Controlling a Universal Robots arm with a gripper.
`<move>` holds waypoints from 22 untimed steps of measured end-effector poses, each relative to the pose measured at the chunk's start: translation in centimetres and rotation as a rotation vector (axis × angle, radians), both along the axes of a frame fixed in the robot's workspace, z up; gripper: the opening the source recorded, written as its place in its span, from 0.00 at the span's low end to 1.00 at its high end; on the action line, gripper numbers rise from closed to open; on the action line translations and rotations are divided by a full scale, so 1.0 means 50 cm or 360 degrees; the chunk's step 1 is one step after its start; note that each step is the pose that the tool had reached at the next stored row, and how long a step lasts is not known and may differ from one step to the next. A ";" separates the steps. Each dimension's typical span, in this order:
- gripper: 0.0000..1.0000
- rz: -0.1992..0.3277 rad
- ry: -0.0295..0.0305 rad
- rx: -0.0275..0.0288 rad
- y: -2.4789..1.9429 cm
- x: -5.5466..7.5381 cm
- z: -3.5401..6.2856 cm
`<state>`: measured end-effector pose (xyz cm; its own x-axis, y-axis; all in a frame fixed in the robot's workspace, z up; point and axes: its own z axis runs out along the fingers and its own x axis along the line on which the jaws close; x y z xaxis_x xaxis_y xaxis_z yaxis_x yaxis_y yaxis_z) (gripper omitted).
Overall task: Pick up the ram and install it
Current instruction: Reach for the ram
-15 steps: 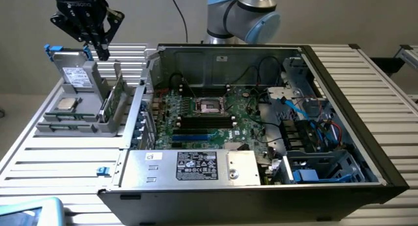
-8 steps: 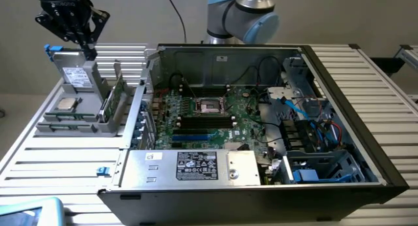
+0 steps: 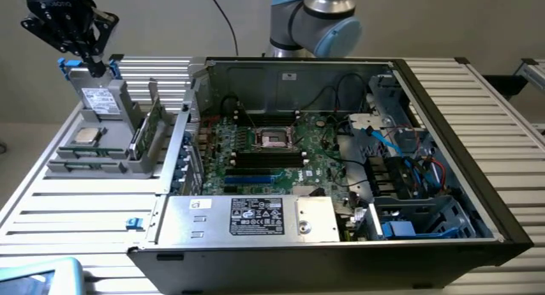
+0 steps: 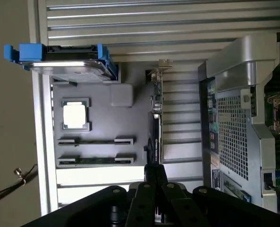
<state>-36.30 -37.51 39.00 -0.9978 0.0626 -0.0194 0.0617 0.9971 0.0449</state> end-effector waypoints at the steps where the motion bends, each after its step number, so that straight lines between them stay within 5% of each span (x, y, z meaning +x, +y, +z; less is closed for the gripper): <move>1: 0.11 0.0000 0.00001 0.00000 0.0013 -0.010 0.000; 19: 0.11 0.0004 -0.00001 0.00000 0.0201 -0.172 -0.004; 22: 0.11 0.0005 0.00001 0.00000 0.0205 -0.183 -0.004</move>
